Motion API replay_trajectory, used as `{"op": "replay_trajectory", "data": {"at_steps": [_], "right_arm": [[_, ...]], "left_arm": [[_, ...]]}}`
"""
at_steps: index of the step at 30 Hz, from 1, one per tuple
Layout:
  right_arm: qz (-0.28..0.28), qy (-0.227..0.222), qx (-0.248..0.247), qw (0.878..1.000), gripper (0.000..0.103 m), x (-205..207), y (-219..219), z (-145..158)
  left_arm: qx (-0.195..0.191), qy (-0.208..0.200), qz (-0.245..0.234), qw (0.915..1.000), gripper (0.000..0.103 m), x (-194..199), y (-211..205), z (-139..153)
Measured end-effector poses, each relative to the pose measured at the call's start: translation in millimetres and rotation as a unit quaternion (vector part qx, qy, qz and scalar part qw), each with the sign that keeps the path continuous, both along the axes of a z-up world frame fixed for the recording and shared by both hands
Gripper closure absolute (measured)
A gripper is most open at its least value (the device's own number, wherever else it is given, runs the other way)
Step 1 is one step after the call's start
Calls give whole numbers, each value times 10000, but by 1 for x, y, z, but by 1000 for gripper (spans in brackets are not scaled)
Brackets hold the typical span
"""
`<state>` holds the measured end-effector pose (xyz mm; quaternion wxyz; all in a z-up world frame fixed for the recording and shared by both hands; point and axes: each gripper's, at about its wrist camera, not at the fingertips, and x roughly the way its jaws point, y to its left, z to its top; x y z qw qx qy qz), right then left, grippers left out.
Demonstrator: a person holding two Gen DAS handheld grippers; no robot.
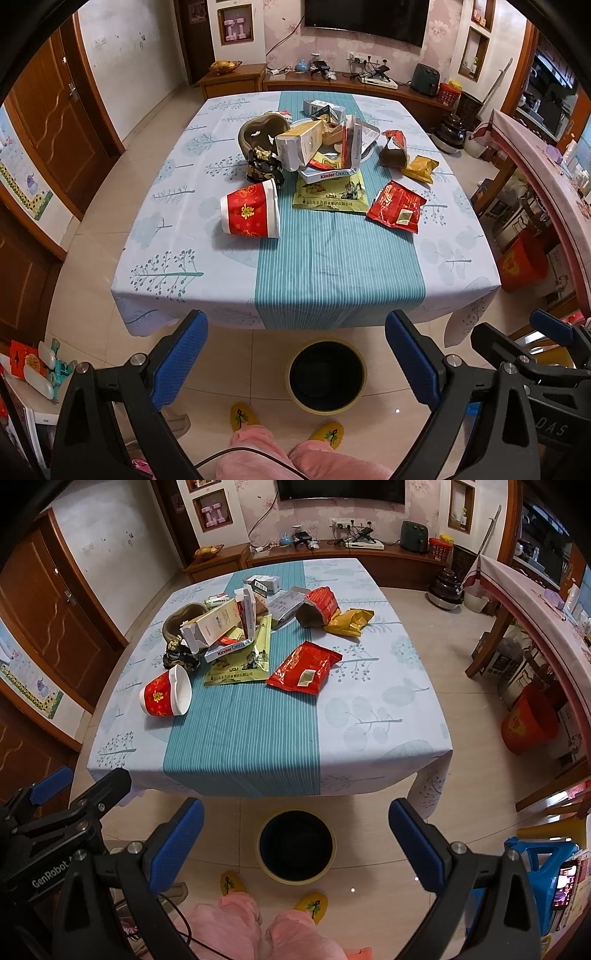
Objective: Collect trash
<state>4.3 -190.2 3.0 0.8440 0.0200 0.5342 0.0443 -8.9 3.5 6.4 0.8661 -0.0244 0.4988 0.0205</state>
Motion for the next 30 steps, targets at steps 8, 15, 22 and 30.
{"op": "replay_trajectory", "data": {"at_steps": [8,15,22,30], "right_arm": [[13,19,33,10000,3,-1,-2,-2],[24,15,53,10000,3,-4,-5,-5],[19,23,60,10000,3,-4,-5,-5],[19,23,72,10000,3,-5,-6,-5]], "left_arm": [[5,10,1,10000,8,-1,1,0],[4,5,9,10000,8,-3,3,1],[12,6,-1,10000,8,-4,1,1],[22,0,-1,10000,8,-4,1,1]]}}
